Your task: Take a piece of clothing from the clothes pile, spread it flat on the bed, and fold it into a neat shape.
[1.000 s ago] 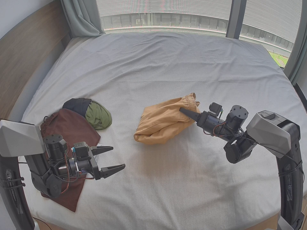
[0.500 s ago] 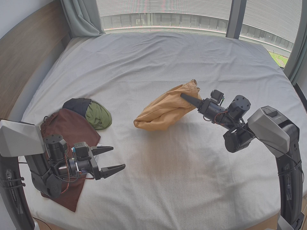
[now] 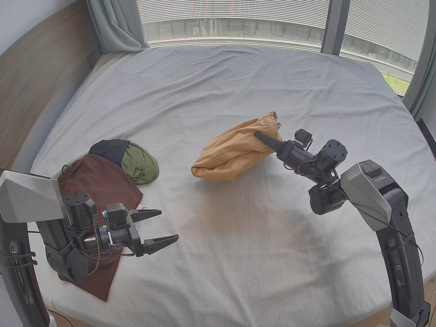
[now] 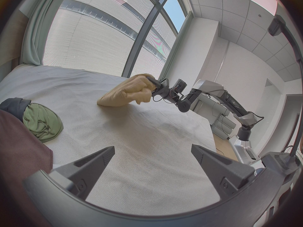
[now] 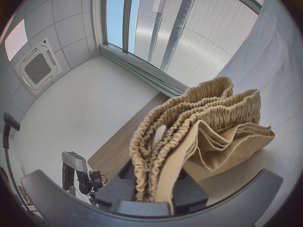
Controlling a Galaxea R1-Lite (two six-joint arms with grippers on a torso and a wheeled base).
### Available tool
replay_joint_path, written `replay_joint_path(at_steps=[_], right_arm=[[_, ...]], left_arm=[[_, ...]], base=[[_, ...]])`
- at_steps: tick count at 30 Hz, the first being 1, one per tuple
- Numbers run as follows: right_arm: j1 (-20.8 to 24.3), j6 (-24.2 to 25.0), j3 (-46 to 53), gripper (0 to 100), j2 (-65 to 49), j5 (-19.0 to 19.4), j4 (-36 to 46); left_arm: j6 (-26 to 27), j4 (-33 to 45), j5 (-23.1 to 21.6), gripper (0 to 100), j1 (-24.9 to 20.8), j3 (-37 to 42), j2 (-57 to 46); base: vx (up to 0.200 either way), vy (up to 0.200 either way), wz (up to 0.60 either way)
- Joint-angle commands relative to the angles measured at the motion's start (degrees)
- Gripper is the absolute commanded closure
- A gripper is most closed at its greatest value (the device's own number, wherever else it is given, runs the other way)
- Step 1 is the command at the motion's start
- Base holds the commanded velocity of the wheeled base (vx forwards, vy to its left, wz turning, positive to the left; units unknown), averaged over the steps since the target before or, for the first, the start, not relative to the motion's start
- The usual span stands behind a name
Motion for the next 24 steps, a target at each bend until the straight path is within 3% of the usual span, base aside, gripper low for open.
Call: replay_joint_path(at_steps=[1,7,10,24], right_arm=[[-0.7,-1.14,-0.04,100,6.11,0.0,-0.82],[-1.49,-2.11,5.67,100,4.44,0.0,-0.74],[-1.49,-2.9,13.93,100,1.45,0.0,-0.74],[-1.4,-9.4,23.86,100,1.71,-0.61,-0.82]], left_arm=[[0.02,-0.06,0.0,0,0.07,0.19,0.23],[0.02,-0.06,0.0,0,-0.02,0.19,0.23],[0.02,-0.06,0.0,0,-0.02,0.19,0.14],[0.02,-0.06,0.0,0,-0.1,0.28,-0.21]], base=[[0.0,0.0,0.0],[0.0,0.0,0.0],[0.0,0.0,0.0],[0.0,0.0,0.0]])
